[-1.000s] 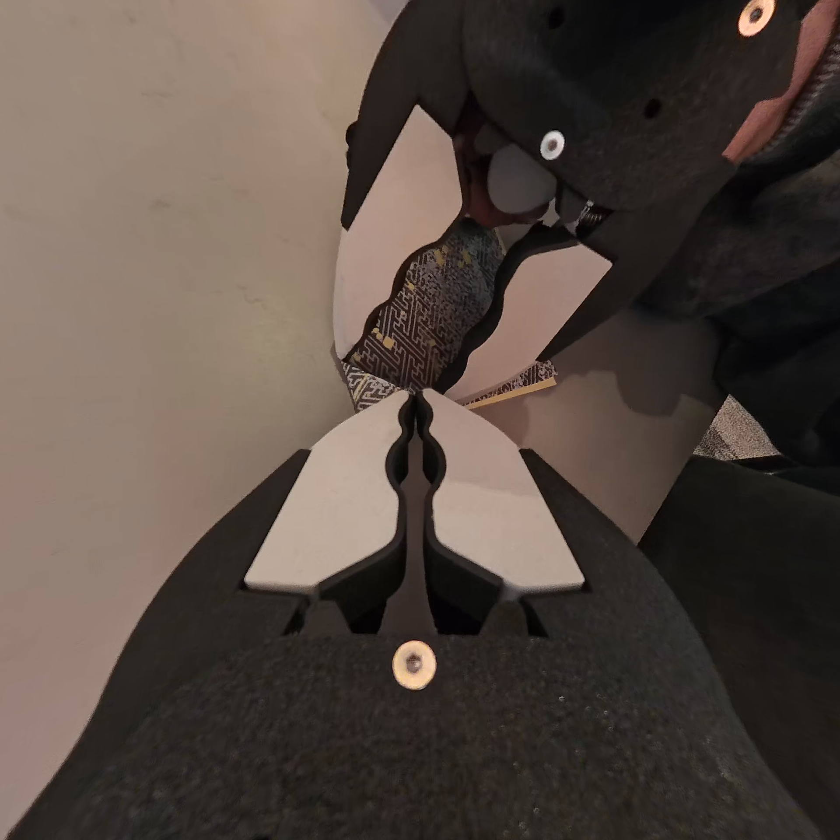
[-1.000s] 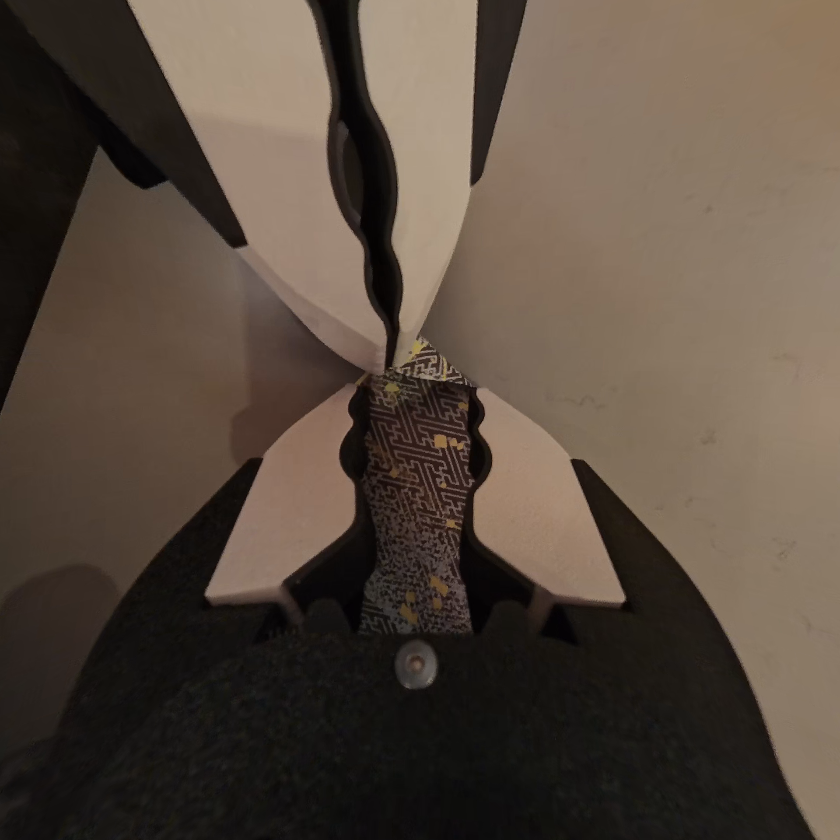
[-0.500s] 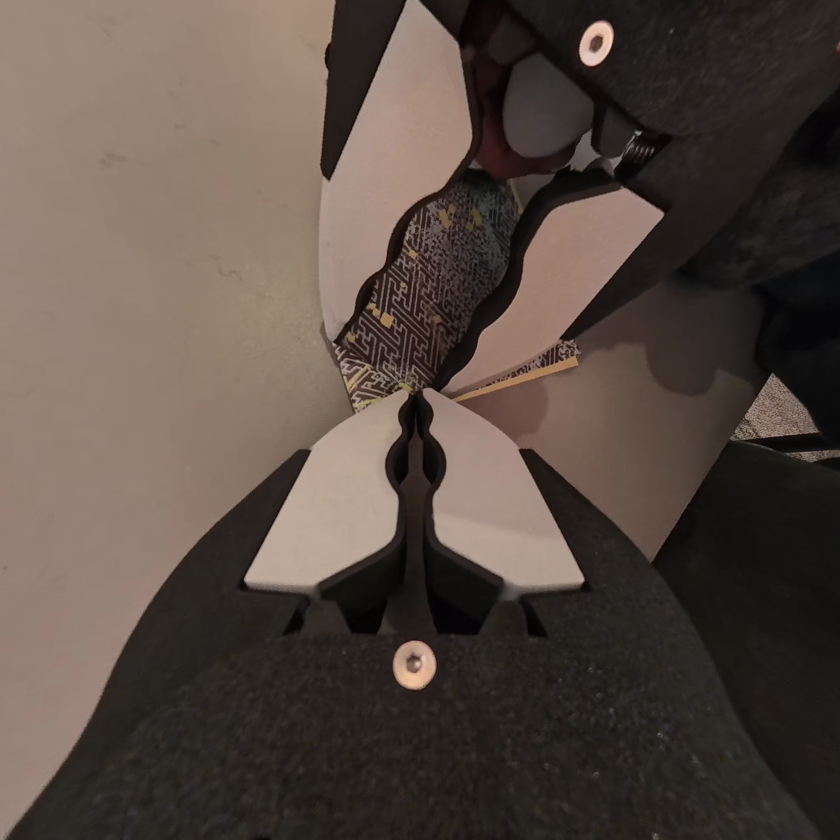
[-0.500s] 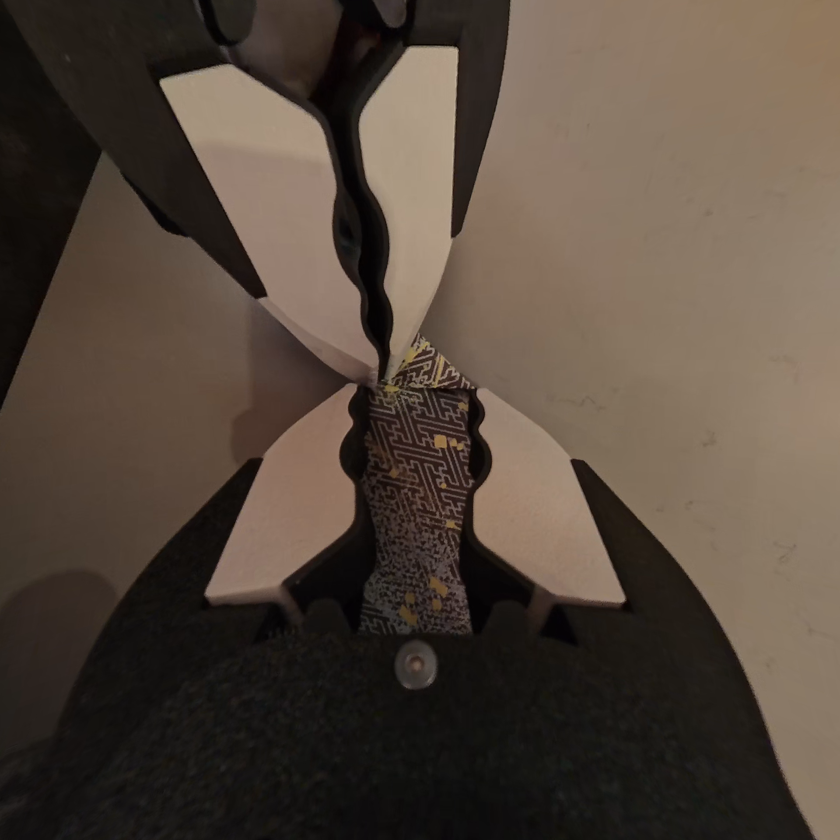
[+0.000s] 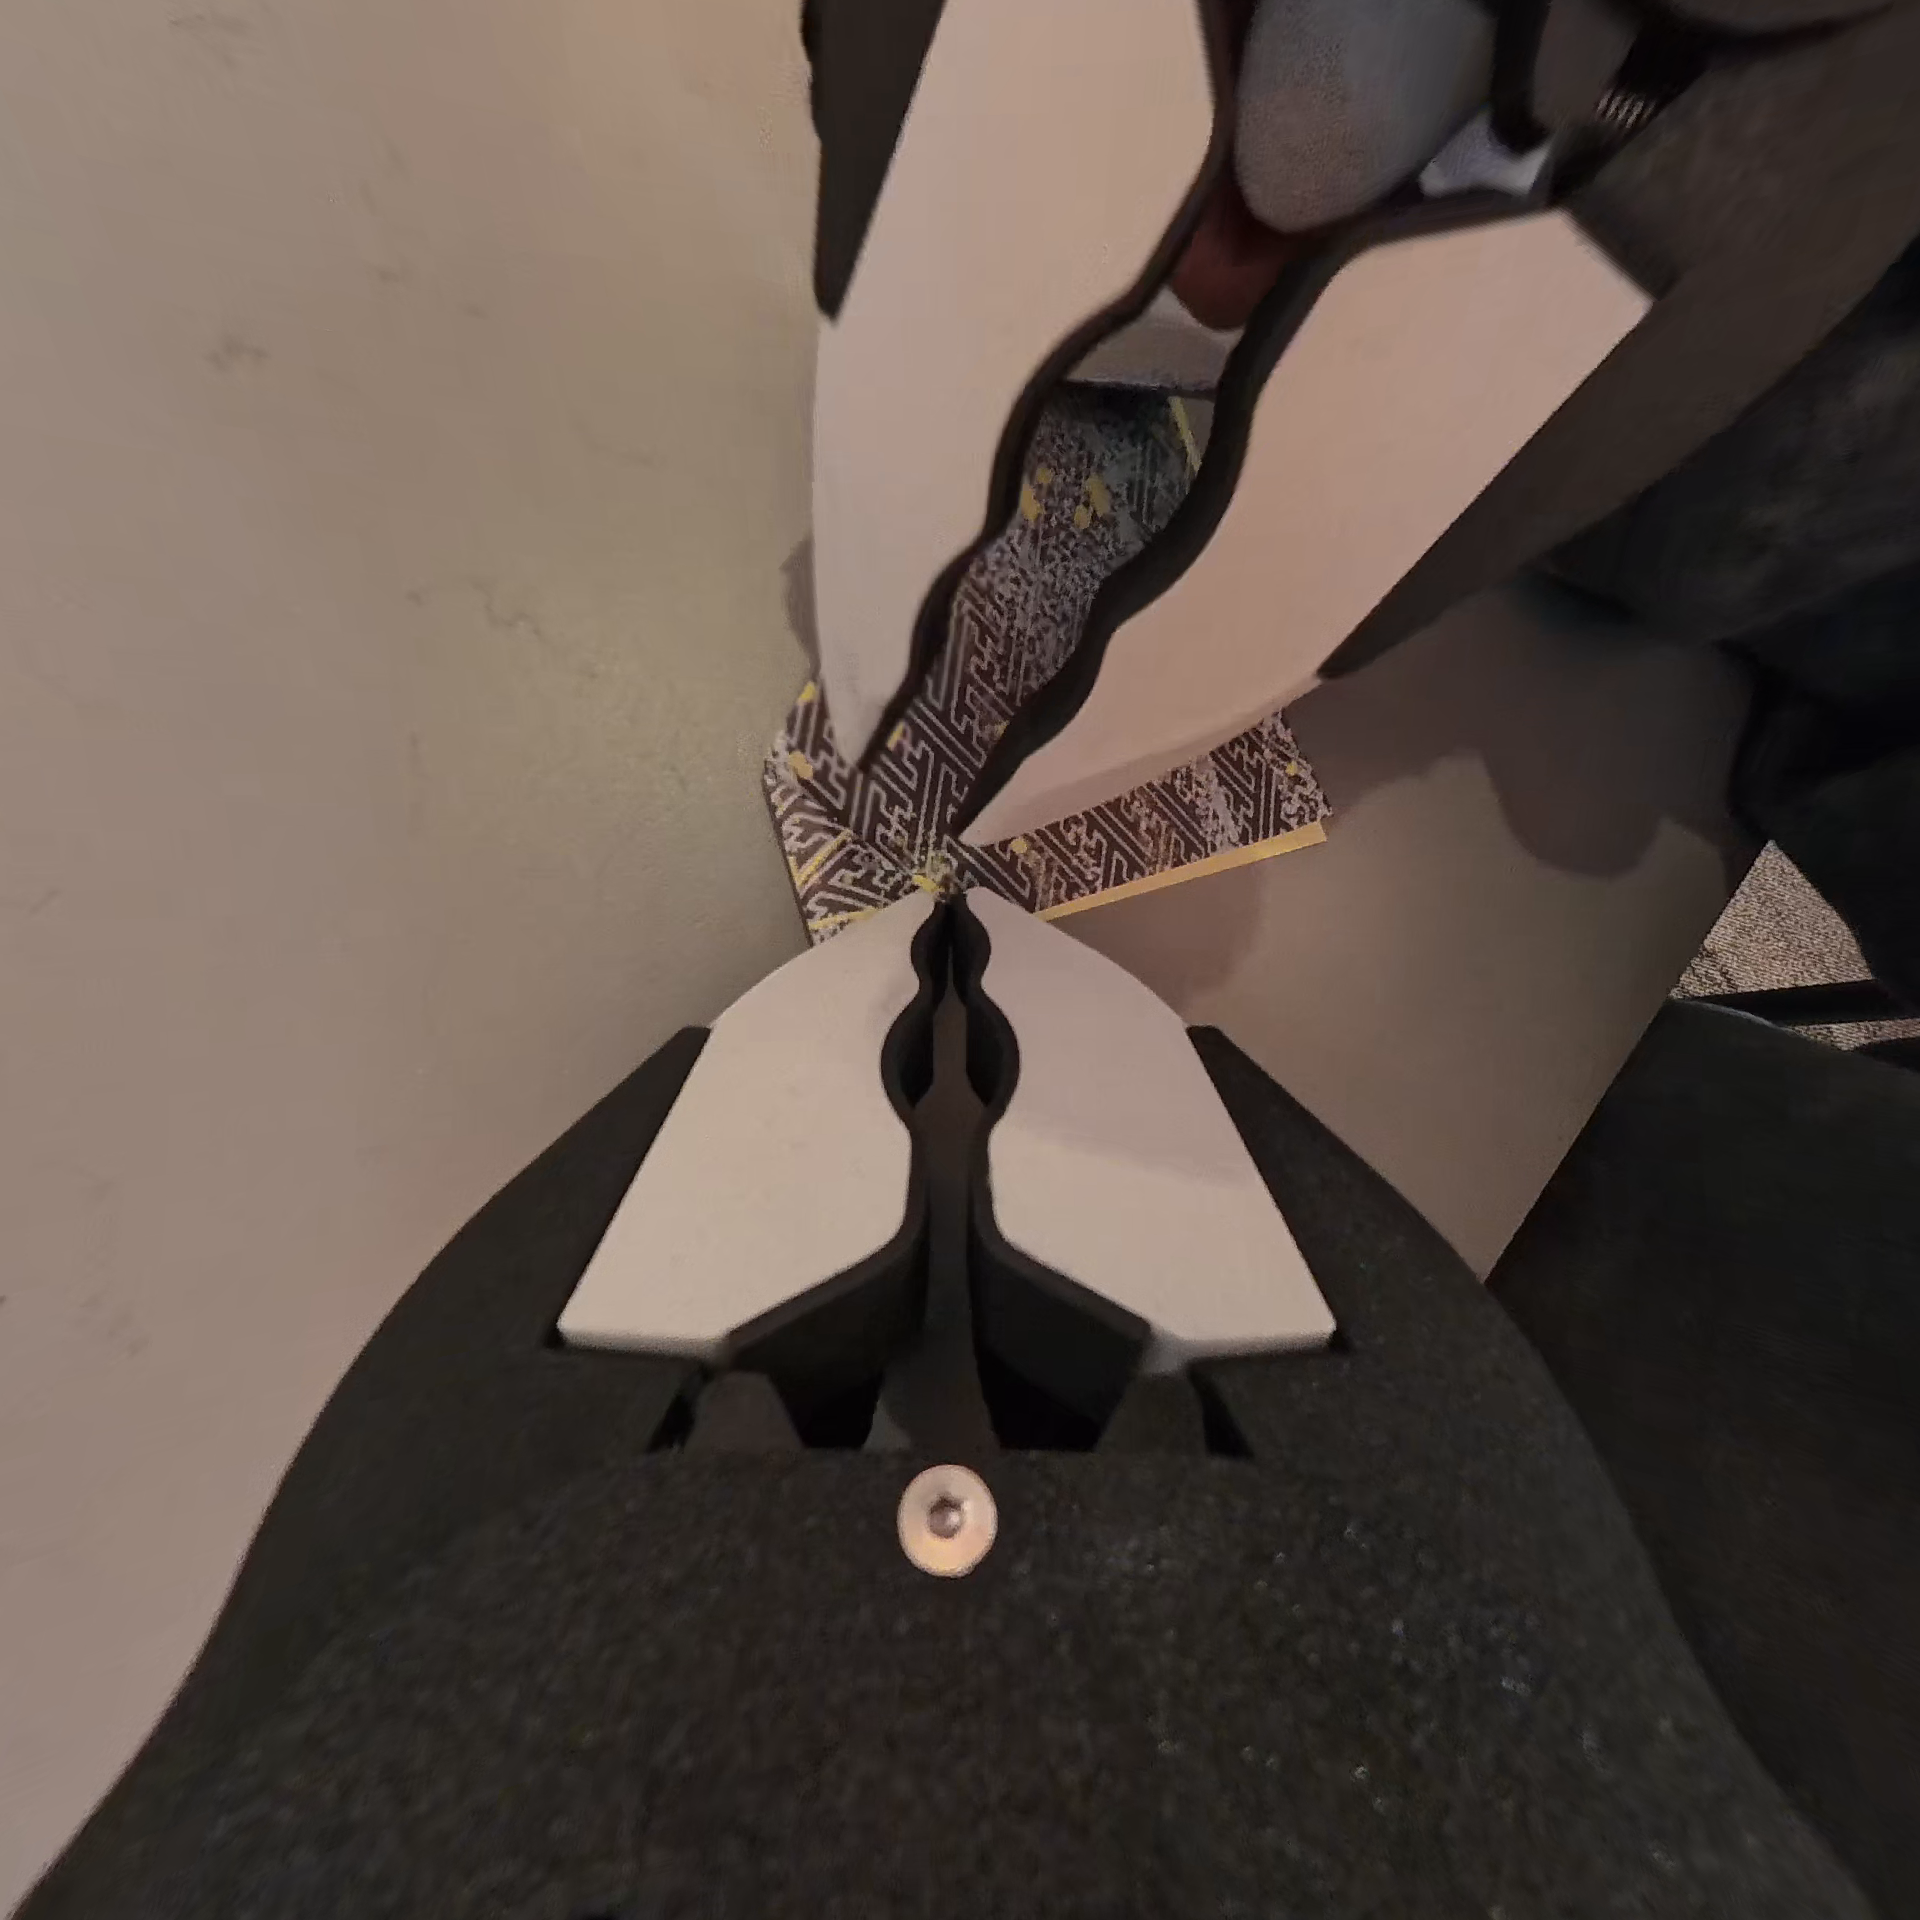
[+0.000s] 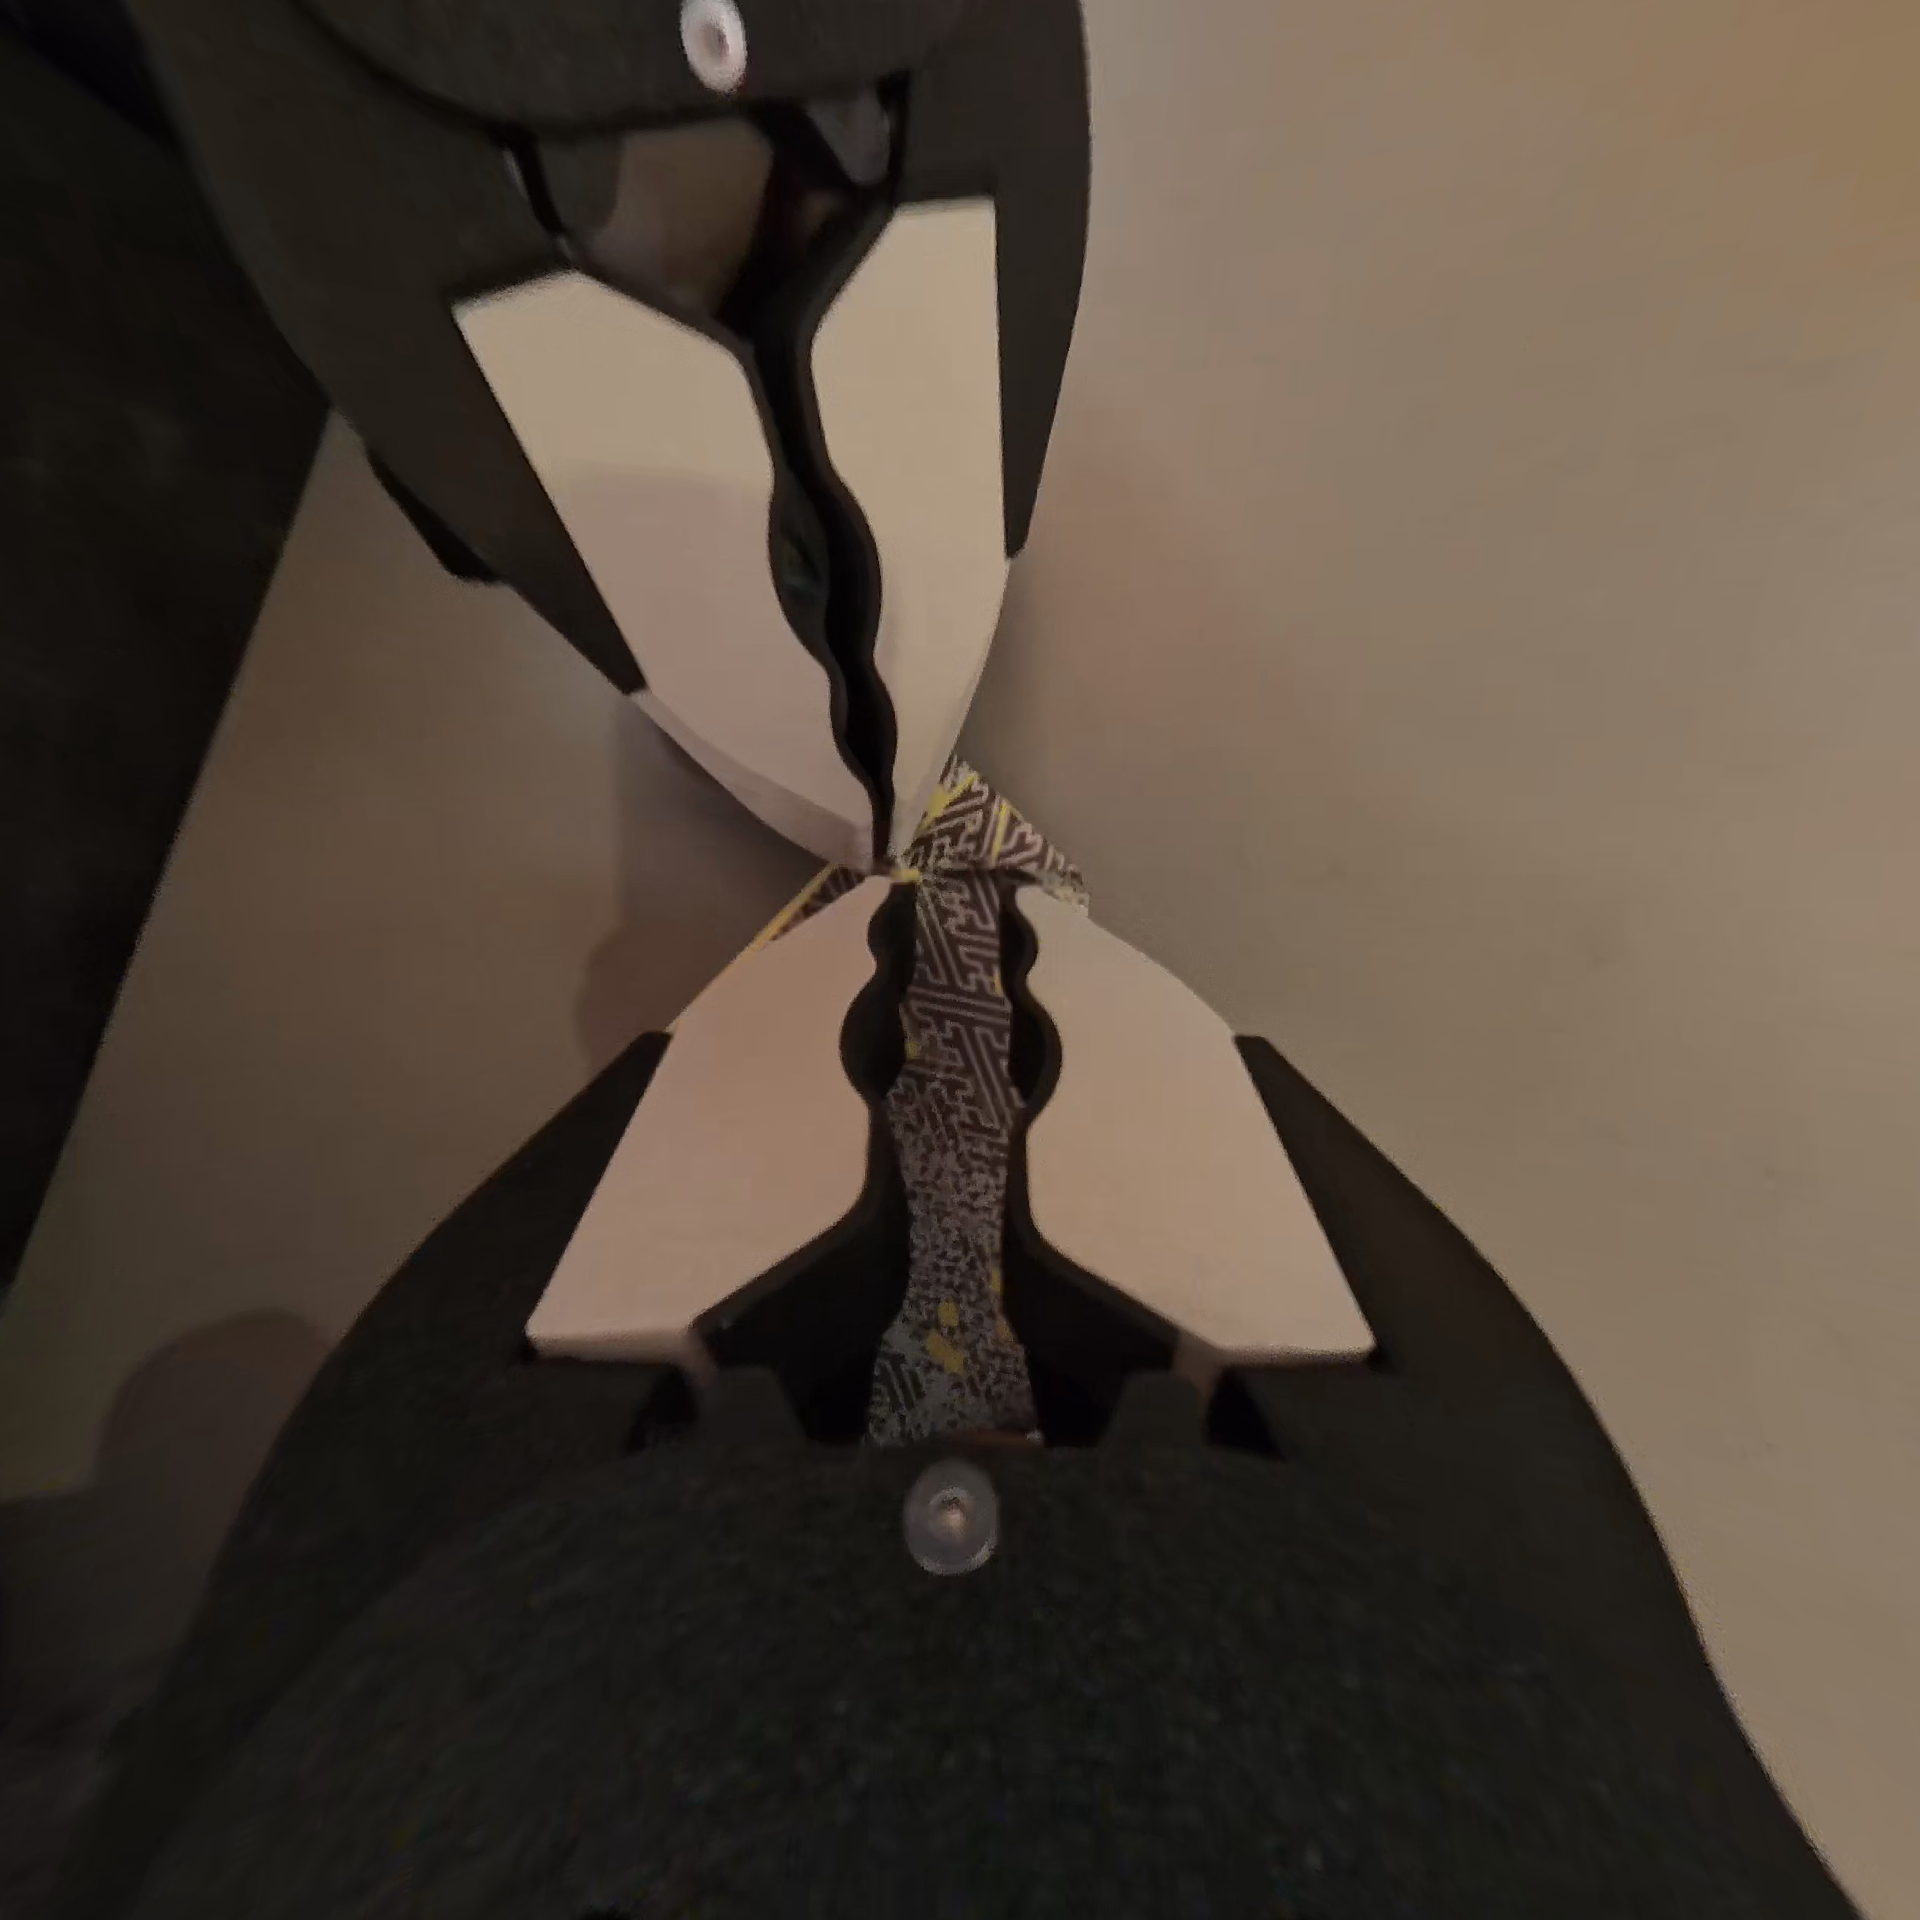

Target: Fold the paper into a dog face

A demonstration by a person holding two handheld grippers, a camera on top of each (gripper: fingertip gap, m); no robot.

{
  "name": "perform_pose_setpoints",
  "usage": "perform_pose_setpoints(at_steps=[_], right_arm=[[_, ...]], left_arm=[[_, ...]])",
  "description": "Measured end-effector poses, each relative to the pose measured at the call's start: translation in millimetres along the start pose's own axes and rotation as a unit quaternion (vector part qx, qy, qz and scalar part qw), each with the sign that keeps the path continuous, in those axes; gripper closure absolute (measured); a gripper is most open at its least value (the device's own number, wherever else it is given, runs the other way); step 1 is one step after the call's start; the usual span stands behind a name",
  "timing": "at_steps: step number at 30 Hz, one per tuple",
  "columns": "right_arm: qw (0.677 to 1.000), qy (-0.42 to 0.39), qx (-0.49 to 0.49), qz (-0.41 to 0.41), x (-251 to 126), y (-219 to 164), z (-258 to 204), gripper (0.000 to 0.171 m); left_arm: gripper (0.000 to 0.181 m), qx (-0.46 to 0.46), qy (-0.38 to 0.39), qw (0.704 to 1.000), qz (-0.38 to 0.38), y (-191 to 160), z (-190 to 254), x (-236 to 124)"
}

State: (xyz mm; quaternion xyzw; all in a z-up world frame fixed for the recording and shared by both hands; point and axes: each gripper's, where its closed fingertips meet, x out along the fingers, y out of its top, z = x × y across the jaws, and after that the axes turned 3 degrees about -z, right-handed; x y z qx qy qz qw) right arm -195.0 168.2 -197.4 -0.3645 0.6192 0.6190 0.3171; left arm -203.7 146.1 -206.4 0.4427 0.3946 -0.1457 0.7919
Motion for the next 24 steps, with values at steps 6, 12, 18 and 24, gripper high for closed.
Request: perform_pose_setpoints(at_steps=[6, 12, 18, 24], right_arm=[[1.000, -0.002, 0.008, -0.026, 8.9, -10.2, -0.1, 0.171], [0.999, -0.016, 0.008, -0.029, 9.0, -10.5, 0.1, 0.171], [0.999, -0.017, 0.020, -0.025, 9.2, -10.4, 0.3, 0.171], [0.999, -0.024, 0.020, -0.024, 9.3, -10.6, 0.5, 0.171]], left_arm=[[0.181, -0.001, -0.001, 1.000, 0.000, 0.8, 0.5, 0.6], [0.181, 0.002, -0.007, 1.000, 0.000, 2.8, 5.6, 3.4], [0.181, -0.002, -0.011, 1.000, 0.001, 4.2, 5.8, 4.7], [0.181, -0.002, -0.017, 1.000, 0.003, 7.7, 11.2, 7.6]])
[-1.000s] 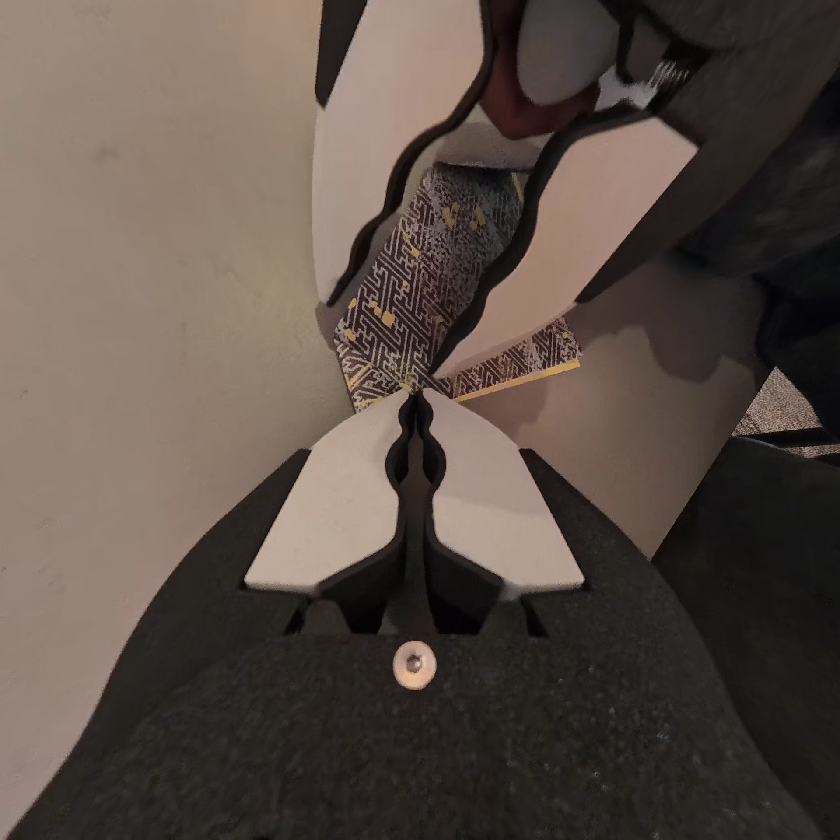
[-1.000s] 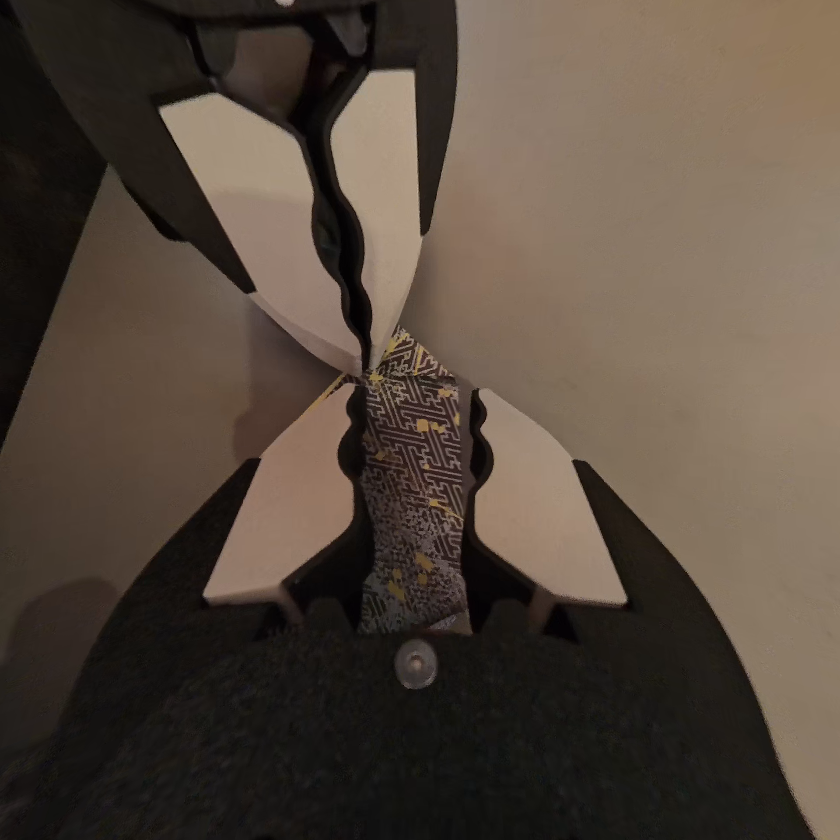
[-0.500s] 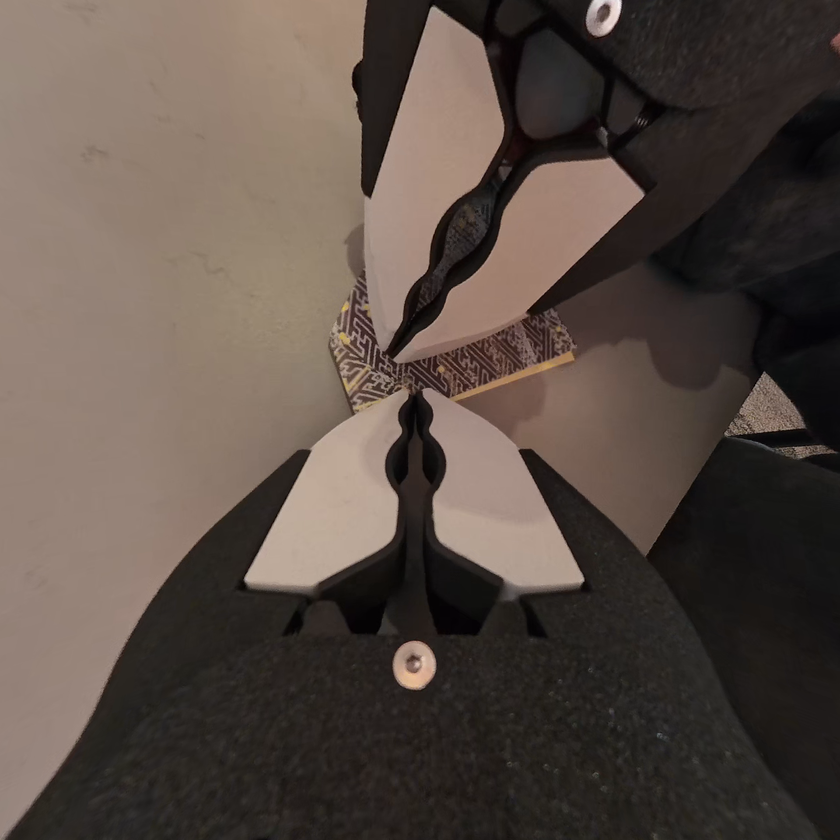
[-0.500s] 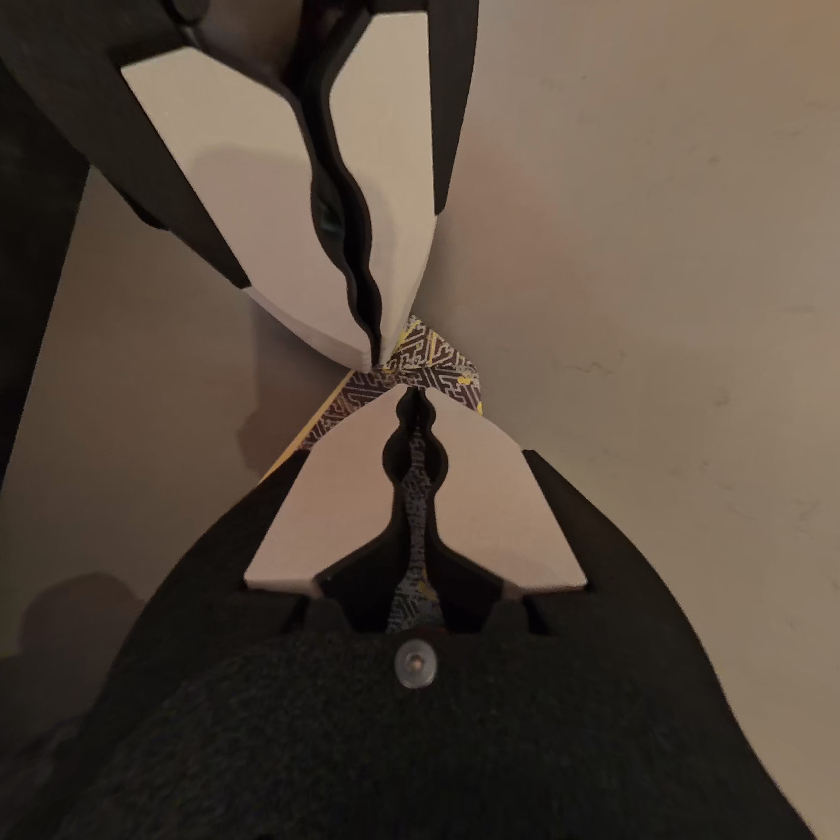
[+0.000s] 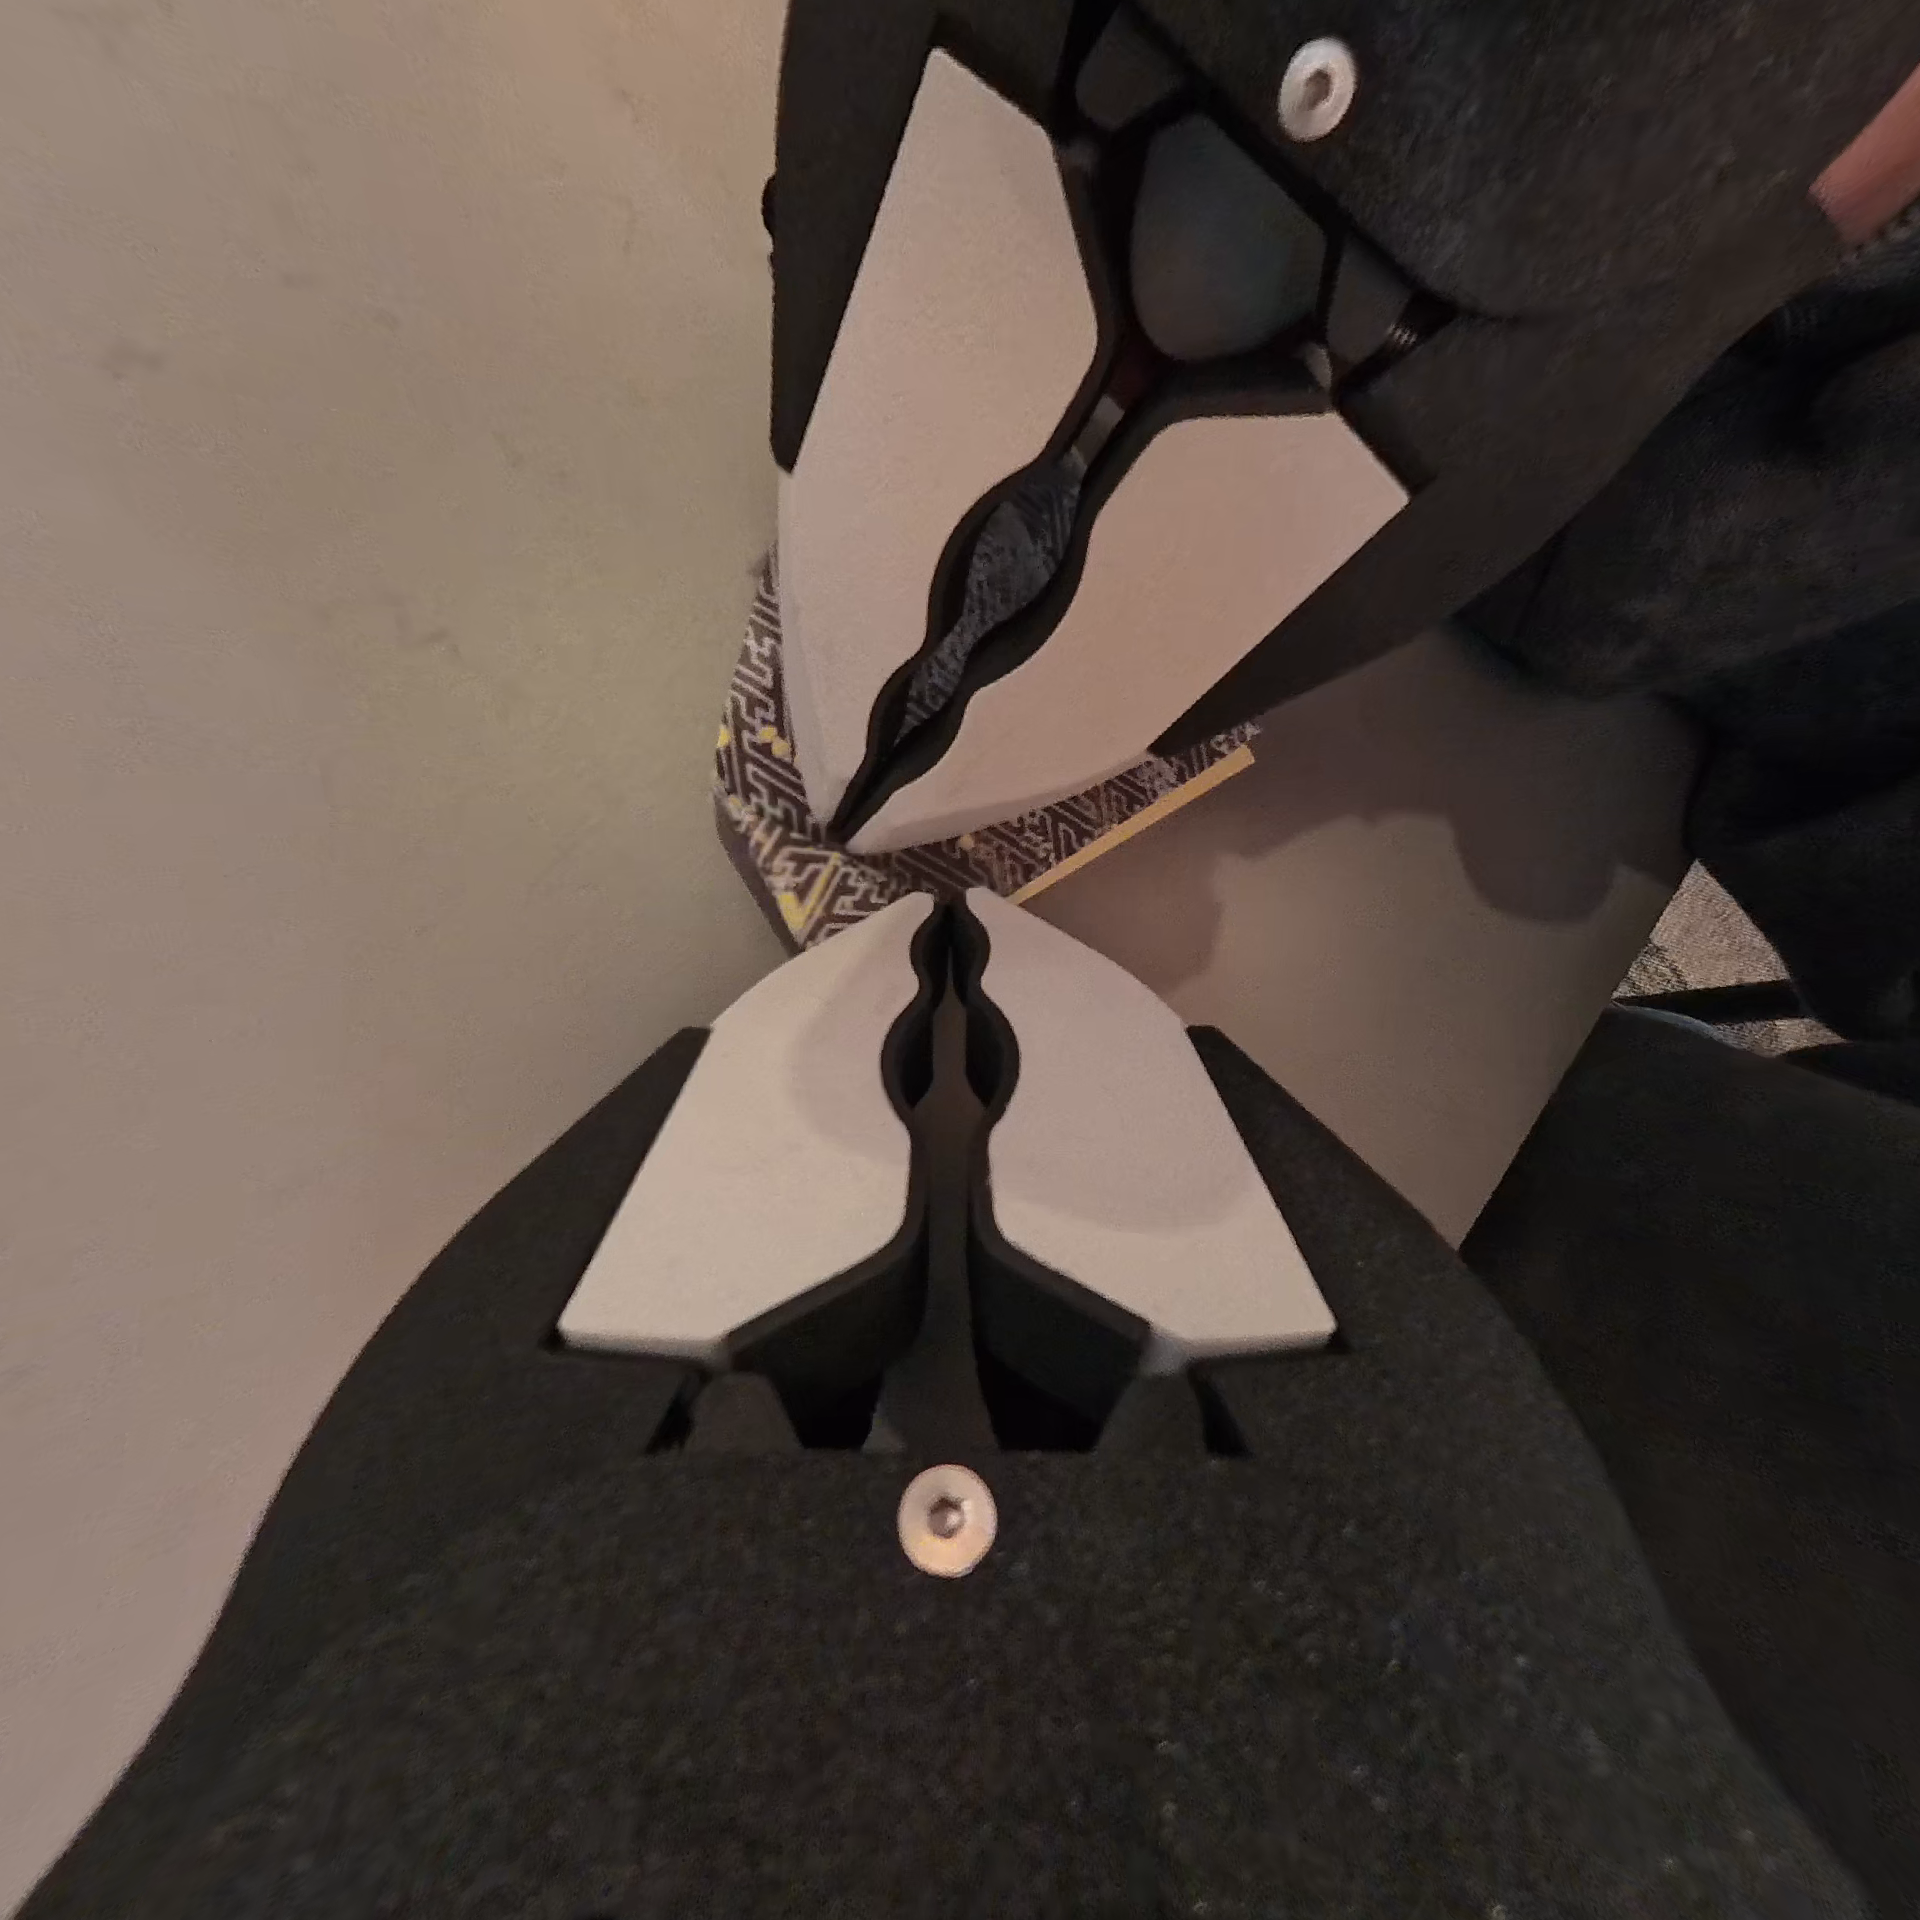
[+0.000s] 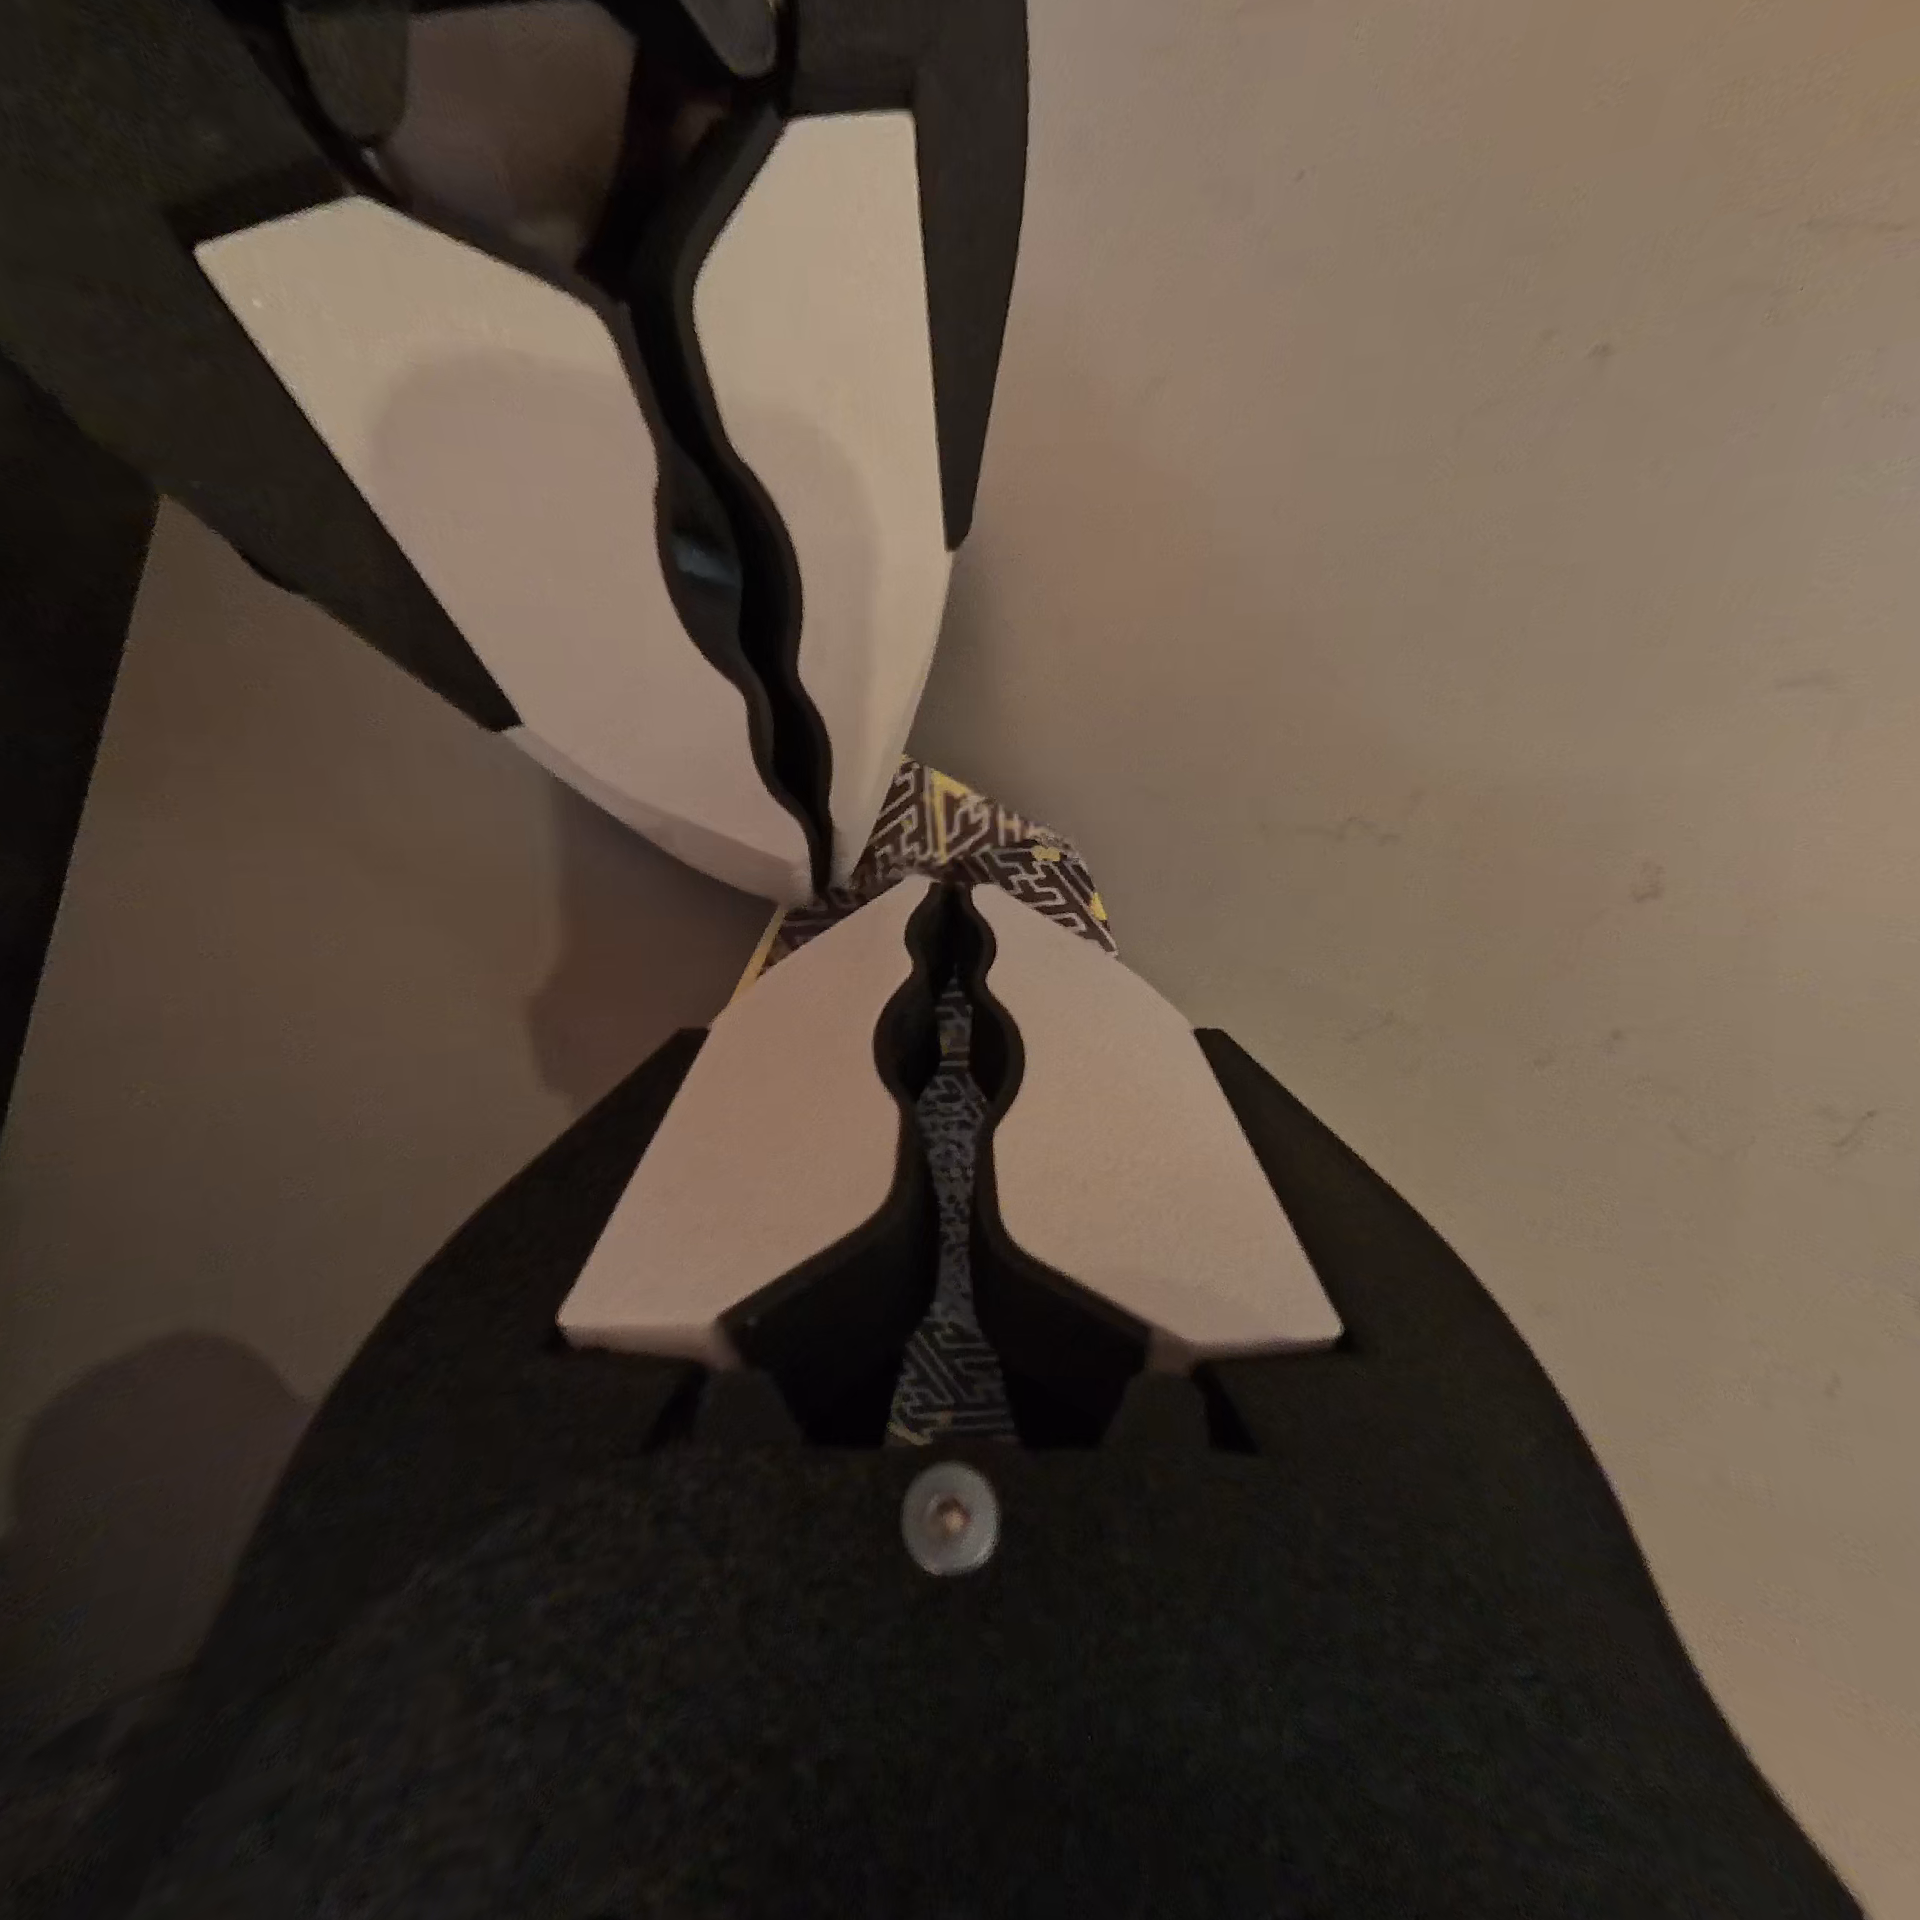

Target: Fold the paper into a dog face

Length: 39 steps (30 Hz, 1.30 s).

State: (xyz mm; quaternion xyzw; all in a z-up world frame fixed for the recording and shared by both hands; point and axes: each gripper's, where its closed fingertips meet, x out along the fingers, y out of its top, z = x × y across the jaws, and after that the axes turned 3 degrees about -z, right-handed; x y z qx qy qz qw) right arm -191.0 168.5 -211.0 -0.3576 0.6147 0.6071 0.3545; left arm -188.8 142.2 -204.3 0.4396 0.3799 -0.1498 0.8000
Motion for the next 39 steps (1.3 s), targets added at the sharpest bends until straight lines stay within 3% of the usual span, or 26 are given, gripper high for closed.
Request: perform_pose_setpoints(at_steps=[13, 19, 39], right_arm=[[1.000, -0.019, -0.007, -0.013, -3.5, -2.0, 5.8, 0.171], [0.998, 0.004, 0.004, 0.059, -13.9, 21.5, 2.5, 0.171], [1.000, 0.009, 0.015, 0.026, 4.3, 7.5, 3.1, 0.171]], left_arm=[[0.181, -0.022, -0.008, 1.000, 0.001, 2.7, -1.0, 2.9], [0.181, -0.019, -0.006, 1.000, -0.001, 2.9, -1.1, 3.6], [0.181, -0.023, -0.004, 1.000, 0.003, 4.5, -0.4, 4.7]])
